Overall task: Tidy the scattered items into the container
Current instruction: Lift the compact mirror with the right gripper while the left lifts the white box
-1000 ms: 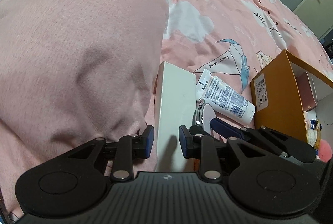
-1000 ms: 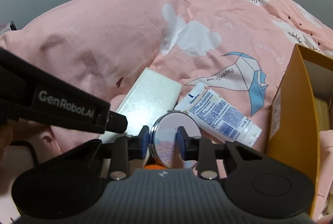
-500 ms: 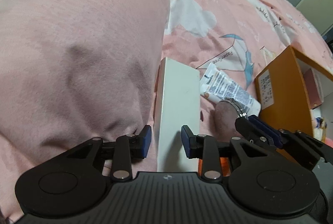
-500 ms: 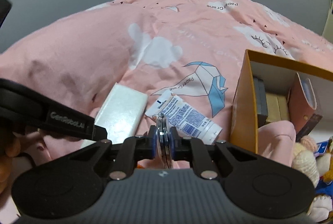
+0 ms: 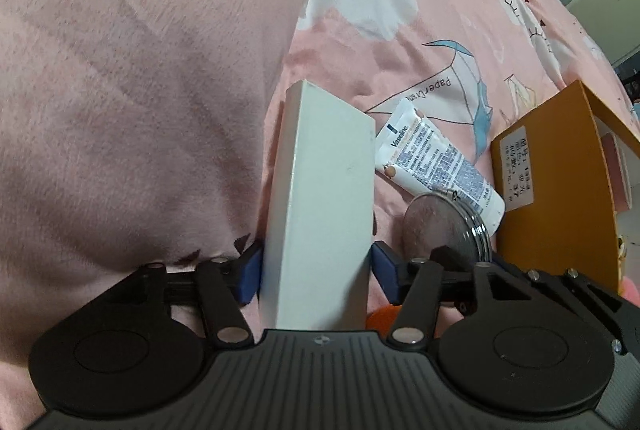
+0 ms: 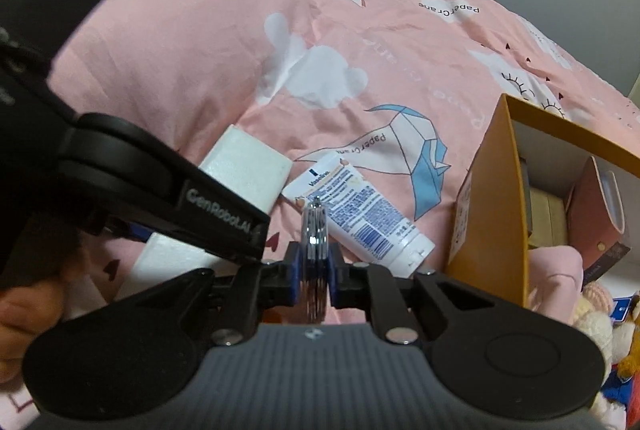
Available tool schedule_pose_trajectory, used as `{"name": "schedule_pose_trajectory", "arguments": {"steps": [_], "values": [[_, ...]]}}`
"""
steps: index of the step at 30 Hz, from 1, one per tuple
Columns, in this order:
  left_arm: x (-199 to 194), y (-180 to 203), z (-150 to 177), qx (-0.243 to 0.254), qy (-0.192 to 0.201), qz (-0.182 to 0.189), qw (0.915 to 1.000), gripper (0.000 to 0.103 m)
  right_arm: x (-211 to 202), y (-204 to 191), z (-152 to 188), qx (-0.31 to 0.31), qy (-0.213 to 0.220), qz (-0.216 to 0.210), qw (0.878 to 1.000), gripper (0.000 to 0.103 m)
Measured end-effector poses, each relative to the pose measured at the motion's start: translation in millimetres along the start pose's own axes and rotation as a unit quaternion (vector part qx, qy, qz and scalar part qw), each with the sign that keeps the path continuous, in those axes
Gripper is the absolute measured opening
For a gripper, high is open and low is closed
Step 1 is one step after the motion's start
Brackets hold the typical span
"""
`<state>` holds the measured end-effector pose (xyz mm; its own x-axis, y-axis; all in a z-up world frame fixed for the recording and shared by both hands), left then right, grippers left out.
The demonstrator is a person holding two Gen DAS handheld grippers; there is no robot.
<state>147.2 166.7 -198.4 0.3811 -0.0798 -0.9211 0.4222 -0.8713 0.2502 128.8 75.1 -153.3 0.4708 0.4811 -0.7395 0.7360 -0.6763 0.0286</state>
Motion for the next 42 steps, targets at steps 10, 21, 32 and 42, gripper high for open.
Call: {"name": "schedule_pose_trajectory", "arguments": {"steps": [10,21,32,42], "values": [[-35.4,9.0,9.6,0.005,0.016,0.017,0.9997,0.062,-13.5,-2.3,-2.2,0.062,-0.004,-0.080,0.995,0.014],[-47.9,4.3,7.7,-0.021,0.022,0.036,0.9989,0.037,-19.6,-3.5,1.2,0.055,-0.009,-0.085,0.995,0.015],[-40.0,23.2,12.3,0.053,0.052,-0.026,0.9969,0.038,-14.7,-7.8,6.2,0.020,-0.019,-0.068,0.997,0.015],[-28.1,20.6,16.6,0.029,0.045,0.010,0.9985,0.033,-13.8,-11.8,9.8,-0.005,-0.014,-0.056,0.998,0.015]]}}
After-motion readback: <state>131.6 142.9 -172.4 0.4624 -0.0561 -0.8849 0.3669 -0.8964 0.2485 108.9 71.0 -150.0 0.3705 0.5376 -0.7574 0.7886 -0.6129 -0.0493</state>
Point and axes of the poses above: each gripper's, at about its wrist camera, not at the fingertips, and x roughly the way its jaws point, y to its right, z to its underside, the point moved 10 cm from there along x, roughly the way its jaws point, and after that the axes turned 5 degrees about -z, right-handed, at the moved point
